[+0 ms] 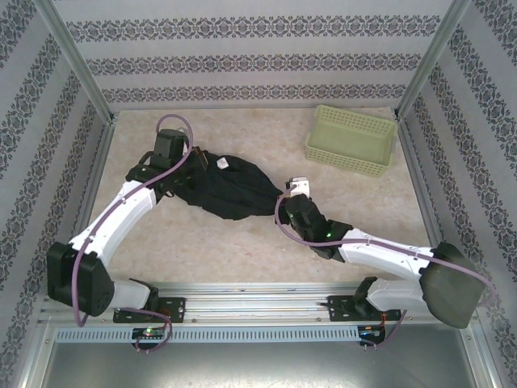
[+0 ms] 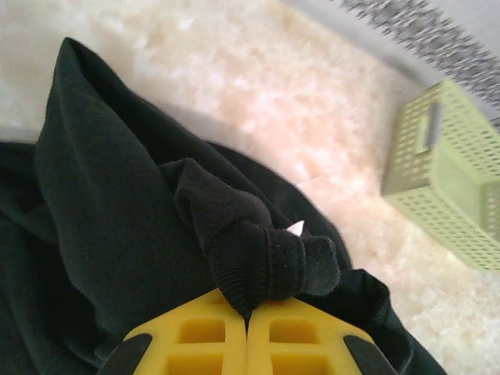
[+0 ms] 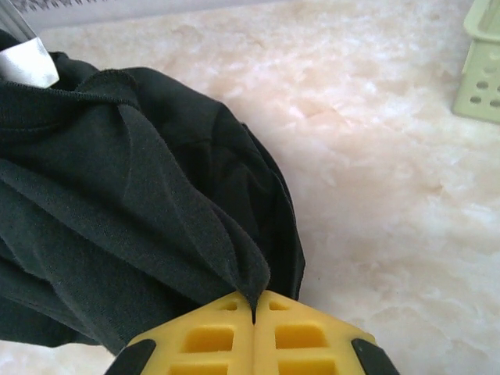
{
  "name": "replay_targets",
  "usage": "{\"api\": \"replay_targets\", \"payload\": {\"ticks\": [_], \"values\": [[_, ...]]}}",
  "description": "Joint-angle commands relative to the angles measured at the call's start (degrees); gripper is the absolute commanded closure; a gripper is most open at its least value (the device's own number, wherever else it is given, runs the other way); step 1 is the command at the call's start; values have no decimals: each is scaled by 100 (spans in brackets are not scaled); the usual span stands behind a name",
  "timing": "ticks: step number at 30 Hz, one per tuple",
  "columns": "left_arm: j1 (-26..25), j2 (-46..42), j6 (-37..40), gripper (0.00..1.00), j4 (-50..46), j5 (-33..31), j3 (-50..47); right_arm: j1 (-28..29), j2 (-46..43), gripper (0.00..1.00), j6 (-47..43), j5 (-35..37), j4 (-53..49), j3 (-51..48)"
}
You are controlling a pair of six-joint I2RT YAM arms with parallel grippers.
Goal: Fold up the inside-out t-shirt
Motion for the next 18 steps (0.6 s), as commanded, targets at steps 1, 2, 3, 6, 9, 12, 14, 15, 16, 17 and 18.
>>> {"api": "replay_targets", "payload": {"ticks": [1,2,3,6,9,12,14,15,16,17,18], "values": [[351,185,-182,100,-94,349,10,49,130,100,211,159,-2,-124],[369,136,-142,100,-170,294,128,53,93,100,232,209,-26,-145],[374,62,-95,100,-226,222,241,53,43,100,236,251,-46,-172],[371,-320,-58,100,-105,-36,274,-1,-121,100,226,219,-47,-305],[363,-526,-146,100,123,62,-33,-30,-88,100,252,48,6,-426],[325,-413,-144,100,153,475,-342,-9,151,100,413,-242,157,-492],[274,-350,-118,100,226,606,-576,68,350,100,471,-302,249,-508],[258,-337,-108,100,191,657,-633,115,457,100,493,-299,266,-504],[236,-339,-81,100,134,697,-638,151,561,100,519,-290,263,-492],[218,-367,-37,100,54,720,-640,170,674,100,585,-300,227,-467],[213,-443,23,100,-13,683,-633,179,768,100,645,-311,212,-456]]}}
